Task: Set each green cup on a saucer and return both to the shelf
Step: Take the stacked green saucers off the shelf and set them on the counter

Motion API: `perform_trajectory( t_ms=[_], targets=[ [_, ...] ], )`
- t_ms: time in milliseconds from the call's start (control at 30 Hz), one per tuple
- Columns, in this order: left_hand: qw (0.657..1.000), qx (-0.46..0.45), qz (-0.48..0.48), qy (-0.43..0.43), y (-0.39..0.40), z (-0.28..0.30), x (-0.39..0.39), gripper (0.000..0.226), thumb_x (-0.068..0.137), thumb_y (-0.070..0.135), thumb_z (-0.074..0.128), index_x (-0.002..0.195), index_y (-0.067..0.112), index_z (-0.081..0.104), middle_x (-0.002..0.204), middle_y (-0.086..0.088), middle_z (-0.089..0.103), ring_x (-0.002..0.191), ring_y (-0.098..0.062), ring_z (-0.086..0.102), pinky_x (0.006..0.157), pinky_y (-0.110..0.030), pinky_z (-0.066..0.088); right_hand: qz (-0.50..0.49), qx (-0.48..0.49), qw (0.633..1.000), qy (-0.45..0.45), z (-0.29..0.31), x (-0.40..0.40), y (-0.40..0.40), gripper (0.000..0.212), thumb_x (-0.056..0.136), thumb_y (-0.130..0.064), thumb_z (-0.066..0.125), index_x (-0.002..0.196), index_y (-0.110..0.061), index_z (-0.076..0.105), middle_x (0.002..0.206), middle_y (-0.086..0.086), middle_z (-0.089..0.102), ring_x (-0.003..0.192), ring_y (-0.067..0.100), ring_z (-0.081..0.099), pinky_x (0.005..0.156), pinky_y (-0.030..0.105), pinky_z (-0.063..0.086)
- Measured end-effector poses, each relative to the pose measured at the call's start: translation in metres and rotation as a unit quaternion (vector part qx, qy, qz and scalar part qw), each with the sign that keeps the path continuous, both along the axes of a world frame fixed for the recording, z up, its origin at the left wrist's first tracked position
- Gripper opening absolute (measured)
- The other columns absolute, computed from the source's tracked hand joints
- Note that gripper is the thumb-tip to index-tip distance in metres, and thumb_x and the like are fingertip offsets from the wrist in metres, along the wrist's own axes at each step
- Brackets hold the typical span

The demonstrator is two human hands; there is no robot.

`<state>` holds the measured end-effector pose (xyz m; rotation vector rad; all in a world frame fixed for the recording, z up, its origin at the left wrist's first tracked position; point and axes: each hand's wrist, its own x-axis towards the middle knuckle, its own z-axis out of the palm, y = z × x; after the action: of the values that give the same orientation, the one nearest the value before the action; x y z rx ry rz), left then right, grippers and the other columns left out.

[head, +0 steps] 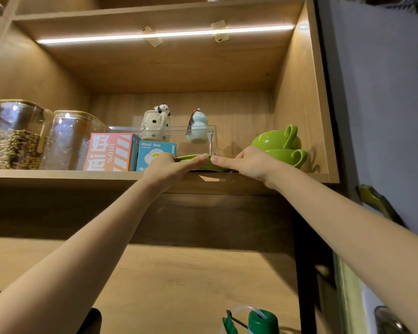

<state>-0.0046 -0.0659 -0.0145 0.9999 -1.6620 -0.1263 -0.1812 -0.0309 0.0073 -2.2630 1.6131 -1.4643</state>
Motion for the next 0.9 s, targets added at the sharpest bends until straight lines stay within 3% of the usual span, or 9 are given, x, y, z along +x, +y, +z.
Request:
perform_trajectory(
  t_ms=[133,267,367,433,533,600,700,800,900],
  targets=[
    [0.997,-0.026,-0.059,0.031,0.02,0.003,-0.004,0.062,0.073,0.055,0.06,0.087,-0.005,0.064,0.069,-0.009,0.055,0.06,-0.012,0.046,0.051,-0.016,0.036,0.007,-0.022,0.999,-0.038,-0.002,0.0,0.016,0.078,0.07,-0.057,0.064,0.108,0.01,0.061,0.096,0.024,0.063,0.092,0.026,0.059,0.075,0.031,0.047],
    [0.993,-0.067,-0.089,0.05,0.043,0.004,-0.009,0.028,0.075,0.047,0.064,0.065,0.021,0.06,0.06,0.005,0.059,0.061,-0.006,0.05,0.044,-0.004,0.038,0.013,-0.05,0.995,-0.088,-0.002,0.002,0.041,0.076,0.069,-0.051,0.069,0.107,0.014,0.06,0.121,0.031,0.058,0.113,0.035,0.054,0.097,0.043,0.044],
    [0.988,-0.087,-0.103,0.081,0.061,-0.001,-0.012,0.027,0.073,0.045,0.066,0.06,0.022,0.059,0.044,0.012,0.056,0.057,-0.006,0.048,0.04,-0.002,0.033,0.015,-0.053,0.992,-0.113,-0.005,0.002,0.059,0.071,0.067,-0.052,0.07,0.102,0.009,0.063,0.109,0.024,0.066,0.102,0.028,0.058,0.079,0.035,0.044],
    [0.984,-0.084,-0.115,0.107,0.072,-0.01,-0.015,0.035,0.072,0.048,0.067,0.071,0.013,0.066,0.059,0.003,0.059,0.059,-0.006,0.048,0.043,-0.004,0.035,0.021,-0.052,0.988,-0.144,-0.014,-0.001,0.071,0.071,0.066,-0.051,0.071,0.105,0.007,0.062,0.107,0.017,0.065,0.104,0.025,0.056,0.075,0.029,0.041],
    [0.979,-0.085,-0.127,0.132,0.087,-0.031,-0.019,0.055,0.063,0.053,0.072,0.088,0.005,0.069,0.078,-0.01,0.067,0.071,-0.009,0.055,0.06,-0.014,0.04,0.033,-0.055,0.979,-0.194,-0.035,-0.007,0.084,0.081,0.061,-0.048,0.076,0.114,0.009,0.058,0.125,0.023,0.058,0.116,0.031,0.051,0.095,0.039,0.041],
    [0.977,-0.079,-0.129,0.149,0.097,-0.048,-0.023,0.066,0.052,0.059,0.073,0.091,0.007,0.069,0.084,-0.007,0.068,0.08,-0.012,0.059,0.074,-0.023,0.048,0.048,-0.056,0.974,-0.212,-0.054,-0.008,0.09,0.09,0.048,-0.056,0.079,0.112,0.005,0.06,0.12,0.022,0.061,0.115,0.03,0.053,0.09,0.036,0.044],
    [0.981,-0.056,-0.097,0.159,0.109,-0.074,-0.023,0.092,0.038,0.071,0.067,0.109,0.012,0.065,0.104,-0.007,0.069,0.1,-0.017,0.062,0.095,-0.04,0.05,0.067,-0.036,0.968,-0.239,-0.083,-0.009,0.104,0.115,0.022,-0.072,0.076,0.113,-0.004,0.062,0.113,0.014,0.067,0.107,0.025,0.06,0.095,0.038,0.048],
    [0.977,-0.039,-0.103,0.181,0.122,-0.104,-0.023,0.11,0.036,0.068,0.071,0.129,0.012,0.051,0.118,-0.007,0.066,0.108,-0.015,0.061,0.099,-0.039,0.048,0.089,-0.028,0.968,-0.233,-0.111,-0.013,0.117,0.09,0.052,-0.05,0.079,0.126,-0.005,0.053,0.127,0.01,0.058,0.111,0.014,0.051,0.089,0.025,0.041],
    [0.975,-0.033,-0.102,0.195,0.139,-0.134,-0.022,0.114,0.038,0.067,0.074,0.134,0.011,0.043,0.124,-0.006,0.063,0.113,-0.013,0.058,0.102,-0.037,0.045,0.113,-0.028,0.967,-0.228,-0.139,-0.013,0.128,0.099,0.046,-0.049,0.077,0.131,-0.005,0.048,0.135,0.011,0.053,0.122,0.016,0.048,0.095,0.027,0.04]
  ],
)
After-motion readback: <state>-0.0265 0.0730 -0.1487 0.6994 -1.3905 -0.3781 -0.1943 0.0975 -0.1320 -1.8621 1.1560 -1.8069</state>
